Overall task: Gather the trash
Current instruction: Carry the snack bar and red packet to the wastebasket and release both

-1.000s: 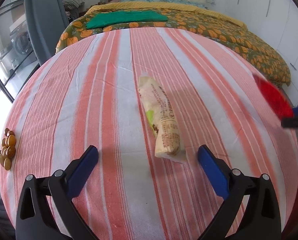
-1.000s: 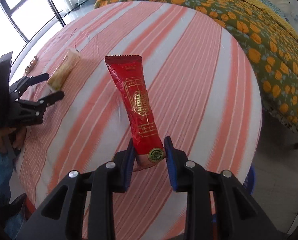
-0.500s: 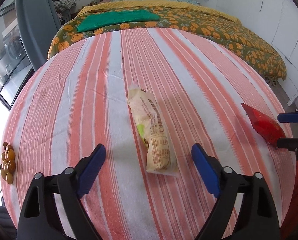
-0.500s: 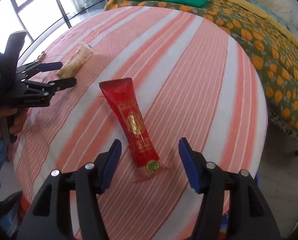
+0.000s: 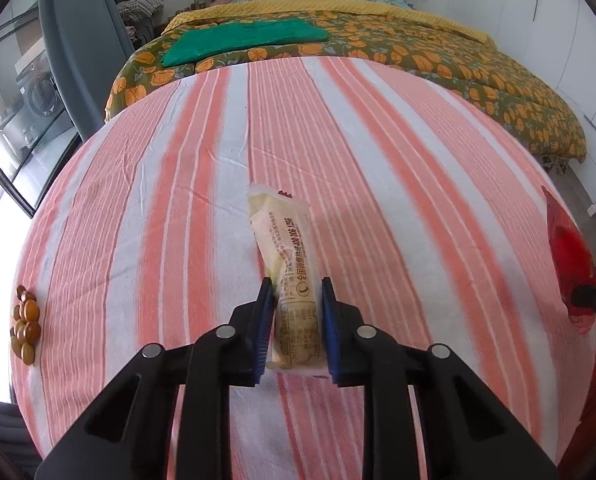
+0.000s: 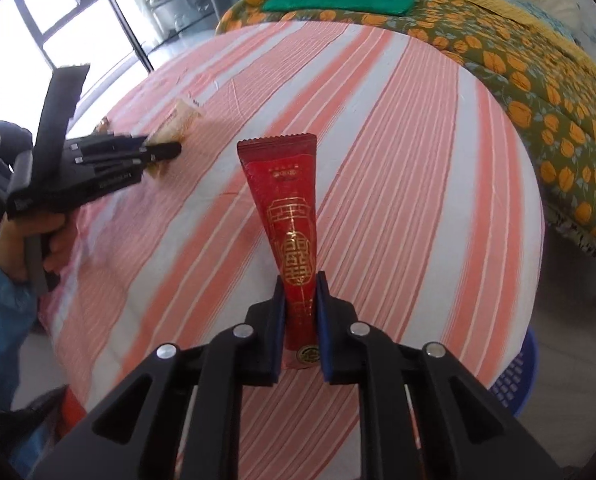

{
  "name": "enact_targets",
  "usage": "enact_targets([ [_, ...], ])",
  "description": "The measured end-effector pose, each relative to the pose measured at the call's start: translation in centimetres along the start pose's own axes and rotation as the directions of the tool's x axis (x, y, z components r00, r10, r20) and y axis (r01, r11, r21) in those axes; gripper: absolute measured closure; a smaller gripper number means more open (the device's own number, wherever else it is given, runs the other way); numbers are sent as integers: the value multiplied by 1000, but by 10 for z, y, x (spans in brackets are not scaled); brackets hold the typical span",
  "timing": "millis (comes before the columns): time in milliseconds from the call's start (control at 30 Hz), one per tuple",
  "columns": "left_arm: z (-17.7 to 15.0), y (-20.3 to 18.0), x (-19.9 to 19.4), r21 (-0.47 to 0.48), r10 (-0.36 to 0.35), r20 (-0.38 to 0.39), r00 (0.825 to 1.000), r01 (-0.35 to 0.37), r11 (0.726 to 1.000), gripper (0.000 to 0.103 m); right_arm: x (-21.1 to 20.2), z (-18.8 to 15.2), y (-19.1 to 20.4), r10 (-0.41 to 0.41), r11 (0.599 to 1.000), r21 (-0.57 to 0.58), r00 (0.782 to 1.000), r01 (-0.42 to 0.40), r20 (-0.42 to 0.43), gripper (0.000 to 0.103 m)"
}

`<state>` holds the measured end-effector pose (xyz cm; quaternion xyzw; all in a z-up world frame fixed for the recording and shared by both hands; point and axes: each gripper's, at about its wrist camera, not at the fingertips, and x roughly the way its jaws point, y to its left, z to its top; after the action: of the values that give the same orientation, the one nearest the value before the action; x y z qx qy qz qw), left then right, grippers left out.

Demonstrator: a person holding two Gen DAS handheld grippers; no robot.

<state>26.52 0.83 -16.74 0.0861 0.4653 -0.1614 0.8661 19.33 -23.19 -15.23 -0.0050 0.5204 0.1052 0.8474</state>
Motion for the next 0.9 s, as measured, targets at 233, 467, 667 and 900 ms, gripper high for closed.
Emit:
enact_targets([
  [233,-20,-49,-44,40,-101,66,993,98,994,83,-31,-27,-15,78,990,111,994,-87,78,91],
  [467,-26,-146,-82,154,-240,101,965,223,963,83,-75,-71,-64,87,956,262,979,-134,185,91],
  [667,-25,-248,-91,258,-354,76,932,324,910,83,-101,-131,-139,-83,900,437,979,-7,188,91],
  [900,-33,-371,-51,351,-394,-30,919,379,856,83,-86,-188,-228,-163,786,616,977,45,136,91],
])
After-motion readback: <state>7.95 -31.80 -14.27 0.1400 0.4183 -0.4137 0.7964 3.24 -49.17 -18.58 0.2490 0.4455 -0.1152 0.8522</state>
